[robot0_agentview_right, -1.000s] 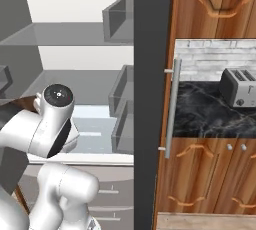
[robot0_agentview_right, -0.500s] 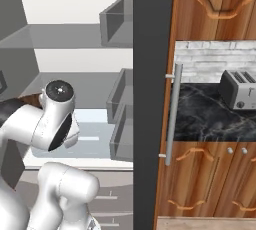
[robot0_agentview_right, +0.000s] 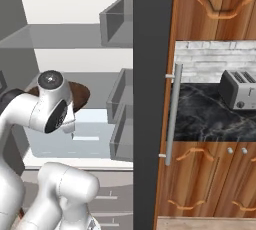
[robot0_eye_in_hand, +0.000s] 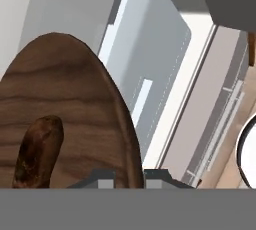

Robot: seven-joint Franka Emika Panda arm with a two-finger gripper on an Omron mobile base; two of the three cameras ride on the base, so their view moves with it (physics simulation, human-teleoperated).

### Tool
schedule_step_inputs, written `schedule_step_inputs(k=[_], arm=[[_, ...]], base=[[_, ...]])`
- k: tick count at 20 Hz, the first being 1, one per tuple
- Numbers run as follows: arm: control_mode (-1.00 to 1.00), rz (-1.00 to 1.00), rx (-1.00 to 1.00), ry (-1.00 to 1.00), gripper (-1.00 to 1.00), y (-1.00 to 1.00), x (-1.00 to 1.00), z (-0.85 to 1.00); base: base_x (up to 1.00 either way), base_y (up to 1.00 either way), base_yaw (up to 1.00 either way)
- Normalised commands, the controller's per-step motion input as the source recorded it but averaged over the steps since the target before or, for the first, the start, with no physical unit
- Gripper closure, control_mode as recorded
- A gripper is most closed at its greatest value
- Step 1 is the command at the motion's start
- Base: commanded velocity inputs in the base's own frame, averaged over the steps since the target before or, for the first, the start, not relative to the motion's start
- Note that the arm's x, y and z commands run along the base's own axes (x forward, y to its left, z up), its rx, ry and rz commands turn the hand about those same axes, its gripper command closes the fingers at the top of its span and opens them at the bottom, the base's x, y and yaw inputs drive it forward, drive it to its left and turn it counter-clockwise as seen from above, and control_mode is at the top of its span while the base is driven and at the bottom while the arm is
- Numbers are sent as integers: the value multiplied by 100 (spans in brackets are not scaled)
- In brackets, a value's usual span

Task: Move the glass cup from next to the sink to the open cabinet. Then, move the bowl with the sweet potato to the fridge to clear the area for faucet cleaning.

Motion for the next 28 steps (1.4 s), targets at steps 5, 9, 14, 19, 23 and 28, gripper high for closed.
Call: schedule_step_inputs(k=[5, 9, 14, 19, 23, 28], arm=[[-100, -13, 2, 6, 100, 2, 95, 2], [-100, -5, 0, 6, 100, 0, 80, 0], [-100, -3, 0, 1, 100, 3, 58, -24], [-100, -4, 0, 0, 100, 11, 80, -25], [-100, -2, 0, 0, 100, 16, 52, -56], [-100, -3, 0, 0, 100, 14, 67, -45]], base=[[0, 0, 0], [0, 0, 0], [0, 0, 0], [0, 0, 0], [0, 0, 0], [0, 0, 0]])
